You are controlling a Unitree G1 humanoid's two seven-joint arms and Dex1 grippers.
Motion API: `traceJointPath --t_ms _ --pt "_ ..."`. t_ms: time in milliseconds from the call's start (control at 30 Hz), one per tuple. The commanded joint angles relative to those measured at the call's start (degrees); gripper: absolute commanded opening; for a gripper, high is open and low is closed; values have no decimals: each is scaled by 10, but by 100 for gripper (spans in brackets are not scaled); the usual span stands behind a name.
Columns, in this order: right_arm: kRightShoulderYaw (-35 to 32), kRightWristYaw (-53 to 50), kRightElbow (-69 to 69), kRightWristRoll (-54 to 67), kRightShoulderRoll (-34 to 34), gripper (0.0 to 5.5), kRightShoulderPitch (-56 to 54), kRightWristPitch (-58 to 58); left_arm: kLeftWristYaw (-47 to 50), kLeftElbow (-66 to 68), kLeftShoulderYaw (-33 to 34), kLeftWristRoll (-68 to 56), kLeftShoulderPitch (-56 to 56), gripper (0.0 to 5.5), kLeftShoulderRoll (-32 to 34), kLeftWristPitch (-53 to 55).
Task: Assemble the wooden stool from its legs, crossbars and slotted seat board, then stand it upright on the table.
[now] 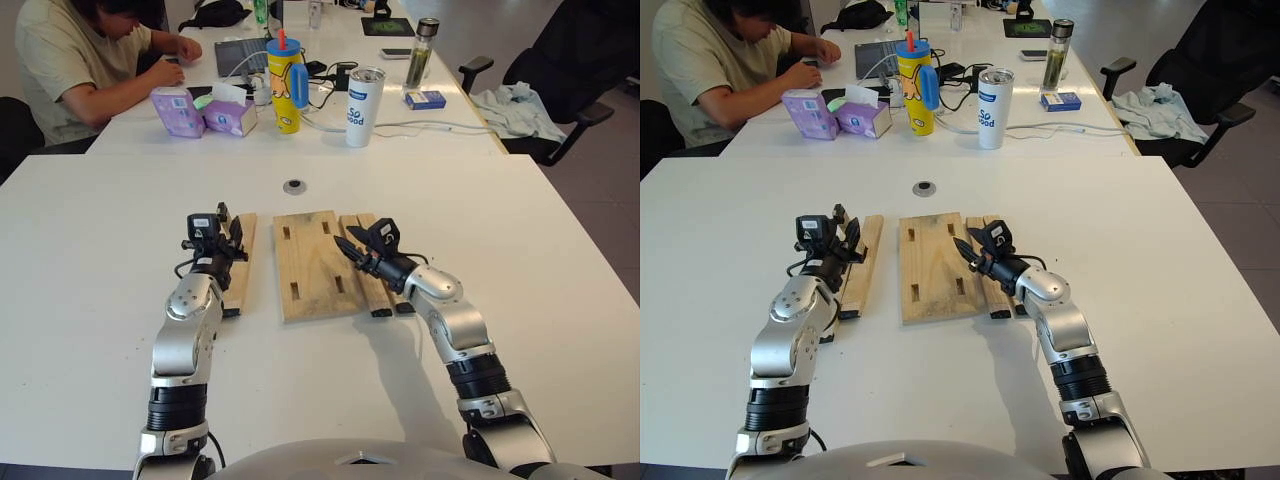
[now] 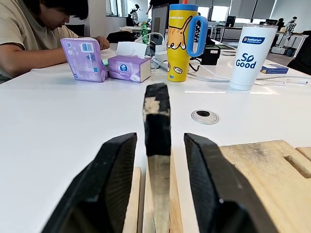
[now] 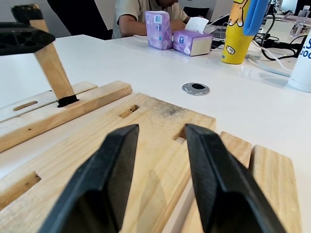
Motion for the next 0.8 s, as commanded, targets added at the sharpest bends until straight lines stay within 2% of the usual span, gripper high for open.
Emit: traceJointPath --t_ms 33,200,400,600,800 --pt "3 3 0 0 3 177 -9 6 1 0 4 3 -14 108 6 8" --pt "1 -1 2 0 6 177 -10 5 3 -12 5 2 -22 41 9 20" --pt "-6 -11 5 1 11 177 -9 9 -3 -22 19 -18 -58 41 7 21" --pt "-53 -44 21 22 23 177 -31 26 -28 -45 65 -79 -121 41 28 45" --pt "-155 5 10 172 21 266 -63 93 -129 -5 128 -221 -181 41 62 74"
